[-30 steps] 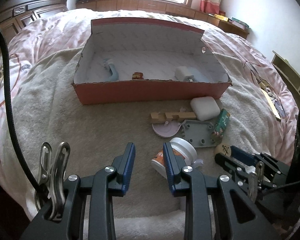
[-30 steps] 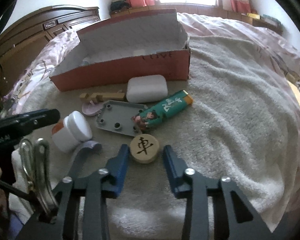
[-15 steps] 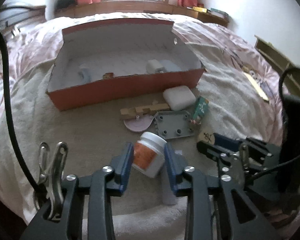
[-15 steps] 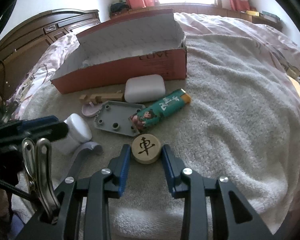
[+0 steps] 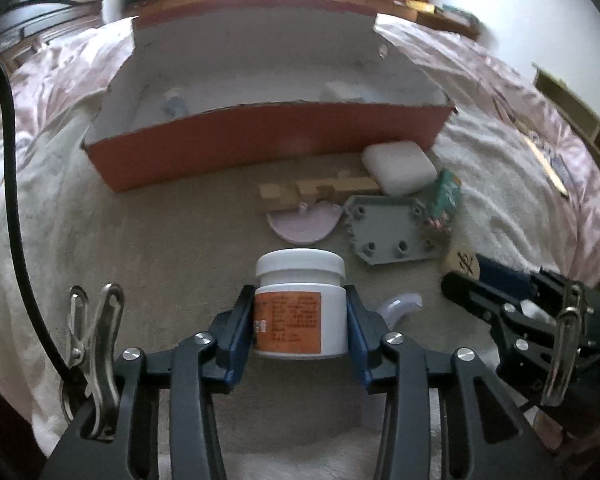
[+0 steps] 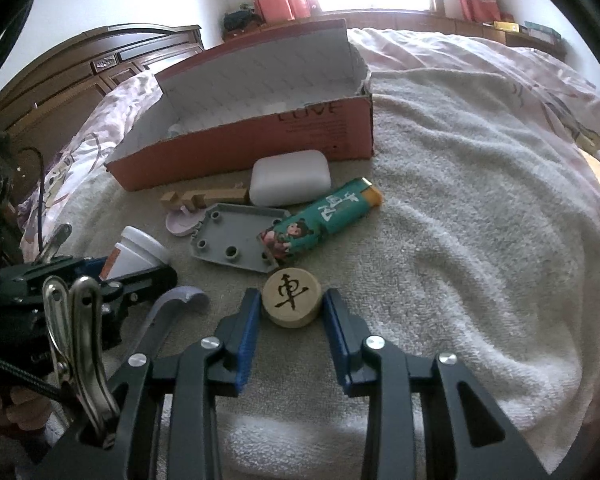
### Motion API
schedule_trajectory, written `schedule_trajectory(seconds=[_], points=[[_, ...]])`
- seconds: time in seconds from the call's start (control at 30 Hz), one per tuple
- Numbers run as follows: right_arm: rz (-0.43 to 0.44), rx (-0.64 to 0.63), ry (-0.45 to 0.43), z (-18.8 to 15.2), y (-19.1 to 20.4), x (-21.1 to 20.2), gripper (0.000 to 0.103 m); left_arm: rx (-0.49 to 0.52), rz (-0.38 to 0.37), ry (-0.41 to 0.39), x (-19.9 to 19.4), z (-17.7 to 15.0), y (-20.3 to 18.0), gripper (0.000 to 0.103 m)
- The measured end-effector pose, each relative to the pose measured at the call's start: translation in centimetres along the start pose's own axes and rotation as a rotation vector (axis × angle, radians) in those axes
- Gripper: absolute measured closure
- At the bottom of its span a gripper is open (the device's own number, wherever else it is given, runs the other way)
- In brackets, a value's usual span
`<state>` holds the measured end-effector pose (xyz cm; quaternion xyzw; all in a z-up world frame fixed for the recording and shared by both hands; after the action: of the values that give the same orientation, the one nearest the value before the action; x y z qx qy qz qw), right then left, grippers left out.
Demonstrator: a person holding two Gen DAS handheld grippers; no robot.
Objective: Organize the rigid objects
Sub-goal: 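Grasp the white orange-labelled jar with the left tool while the right tool grasps the wooden chess piece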
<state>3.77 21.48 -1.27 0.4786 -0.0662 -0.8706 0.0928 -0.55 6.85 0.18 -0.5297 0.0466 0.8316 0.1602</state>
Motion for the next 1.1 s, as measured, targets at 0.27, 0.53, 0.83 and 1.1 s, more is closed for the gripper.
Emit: schedule_trajectory(seconds=[0.27, 0.53, 0.83, 1.1], points=[[-0.016, -0.011, -0.017, -0.2, 0.2, 0.1, 0.069, 0.066, 0.078, -0.059, 0.5, -0.9, -1.1, 0.060], [-0.011, -0.027, -0.031, -0.3, 0.6, 0.2, 0.059, 0.053, 0.068, -0.073, 0.4, -0.8, -0.7, 0.060], [0.011, -0.052, -0.053, -0.6, 0.9, 0.4, 0.044, 0.036, 0.065, -0.093, 0.4, -1.1, -0.6, 0.060], [0.015, -0.050, -0.068, -0.7, 0.7, 0.4, 0.044, 0.032, 0.072, -0.102, 0.4, -1.1, -0.7, 0.060]])
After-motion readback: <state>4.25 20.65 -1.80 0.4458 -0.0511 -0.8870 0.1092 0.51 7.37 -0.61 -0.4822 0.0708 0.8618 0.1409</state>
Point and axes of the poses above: each gripper's, at about its wrist camera, not at the fingertips, and x roughly the way its jaws point, y to its left, z to its top, the point moved 2 cm from there along x, roughly the way its jaws point, and after that the axes turned 12 degrees about y, right-handed, at the moved point
